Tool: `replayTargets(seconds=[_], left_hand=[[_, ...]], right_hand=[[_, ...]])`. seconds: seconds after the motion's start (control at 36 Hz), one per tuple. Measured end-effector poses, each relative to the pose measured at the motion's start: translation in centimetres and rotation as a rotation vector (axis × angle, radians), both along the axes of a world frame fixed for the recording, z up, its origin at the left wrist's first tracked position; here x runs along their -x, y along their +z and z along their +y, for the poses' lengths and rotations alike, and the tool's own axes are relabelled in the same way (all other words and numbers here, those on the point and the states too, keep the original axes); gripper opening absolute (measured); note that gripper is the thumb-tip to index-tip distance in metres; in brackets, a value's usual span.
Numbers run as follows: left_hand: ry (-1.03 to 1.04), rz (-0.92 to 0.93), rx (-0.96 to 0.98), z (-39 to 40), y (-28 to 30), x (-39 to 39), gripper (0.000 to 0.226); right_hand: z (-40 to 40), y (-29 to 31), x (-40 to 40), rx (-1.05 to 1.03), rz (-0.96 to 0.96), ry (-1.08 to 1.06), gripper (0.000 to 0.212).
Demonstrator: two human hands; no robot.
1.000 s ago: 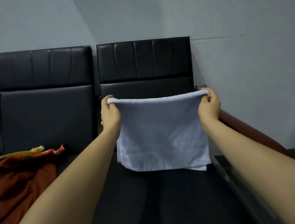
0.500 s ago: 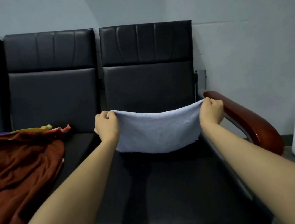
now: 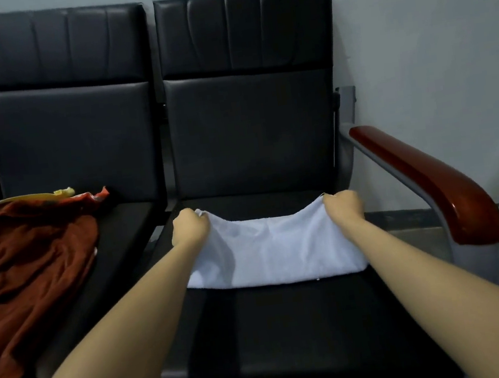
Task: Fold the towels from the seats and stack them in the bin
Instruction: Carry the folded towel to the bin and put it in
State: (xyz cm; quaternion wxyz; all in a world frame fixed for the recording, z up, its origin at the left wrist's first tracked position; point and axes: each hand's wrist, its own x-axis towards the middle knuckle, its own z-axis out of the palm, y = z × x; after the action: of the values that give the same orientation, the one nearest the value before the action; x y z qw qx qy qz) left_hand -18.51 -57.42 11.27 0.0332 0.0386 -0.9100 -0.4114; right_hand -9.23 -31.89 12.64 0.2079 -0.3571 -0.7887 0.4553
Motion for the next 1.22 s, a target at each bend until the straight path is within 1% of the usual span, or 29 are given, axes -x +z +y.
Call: replayTargets(seconds=[0.06, 0.14, 0.22, 0.25, 0.36, 0.44, 0.56, 0.67, 0.72, 0.75, 0.81, 0.86, 0.89, 0.94, 1.0, 1.06, 1.11, 1.17, 1.22], left_hand=[[-0.007, -0.055, 0.015, 0.4, -0.8, 0.5, 0.033], [-0.022, -0.096, 0.060, 0.6, -2.1, 0.8, 0.038], [0.007, -0.059, 0.115, 0.7, -3.2, 1.2, 0.038], [0.025, -0.033, 0.117, 0.7, -3.3, 1.3, 0.037], [0.087, 0.059, 0.055, 0.7, -2.8, 2.1, 0.034], [0.100, 0.090, 0.064, 0.8, -2.4, 3.0, 0.034], [0.103, 0.091, 0.047, 1.4, -1.6, 4.4, 0.036], [0.083, 0.014, 0.038, 1.9, -1.8, 5.2, 0.040], [0.089, -0.030, 0.085, 2.2, -2.4, 5.2, 0.046], [0.097, -0.040, 0.156, 2.3, -2.8, 5.0, 0.051], [0.110, -0.019, 0.307, 2.4, -3.7, 4.5, 0.051], [0.120, 0.019, 0.409, 2.2, -4.6, 3.7, 0.044], [0.120, 0.033, 0.447, 2.2, -5.0, 3.3, 0.042], [0.122, 0.025, 0.511, 2.0, -5.6, 2.5, 0.043], [0.125, -0.008, 0.584, 1.5, -5.9, 2.0, 0.048], [0.118, -0.015, 0.652, 1.2, -5.9, 1.6, 0.047], [0.106, -0.027, 0.719, 0.7, -5.9, 1.0, 0.038], [0.071, 0.001, 0.778, 0.7, -5.8, 0.5, 0.028], [0.018, 0.045, 0.858, 0.5, -6.0, -0.3, 0.023]], right_hand=[[0.0, -1.0, 0.4, -0.003, -0.074, 0.016, 0.022], [-0.1, -2.6, 1.0, -0.051, -0.158, 0.036, 0.033], [-0.5, -3.9, 1.4, -0.144, -0.212, 0.028, 0.033], [-0.4, -4.2, 1.5, -0.173, -0.189, 0.009, 0.031], [-0.3, -4.7, 2.2, -0.265, 0.025, -0.091, 0.023], [-0.3, -4.7, 3.0, -0.286, 0.087, -0.116, 0.023], [0.1, -4.5, 4.1, -0.246, 0.081, -0.116, 0.027], [0.4, -4.6, 4.7, -0.220, 0.068, -0.078, 0.026], [0.3, -5.1, 4.8, -0.333, 0.014, -0.059, 0.028], [0.1, -5.5, 4.8, -0.427, -0.013, -0.046, 0.033], [-0.4, -6.0, 4.5, -0.589, -0.009, 0.019, 0.038], [-1.0, -6.6, 4.4, -0.694, 0.027, 0.129, 0.032], [-1.2, -6.6, 4.4, -0.707, 0.046, 0.194, 0.028], [-1.9, -6.6, 4.4, -0.662, 0.073, 0.359, 0.023], [-2.7, -6.8, 4.4, -0.654, 0.055, 0.541, 0.026], [-3.2, -7.2, 4.3, -0.704, -0.033, 0.705, 0.034], [-3.7, -7.7, 4.0, -0.758, -0.160, 0.817, 0.042], [-3.7, -7.7, 3.9, -0.790, -0.247, 0.844, 0.046], [-3.9, -7.5, 3.6, -0.803, -0.311, 0.861, 0.050]])
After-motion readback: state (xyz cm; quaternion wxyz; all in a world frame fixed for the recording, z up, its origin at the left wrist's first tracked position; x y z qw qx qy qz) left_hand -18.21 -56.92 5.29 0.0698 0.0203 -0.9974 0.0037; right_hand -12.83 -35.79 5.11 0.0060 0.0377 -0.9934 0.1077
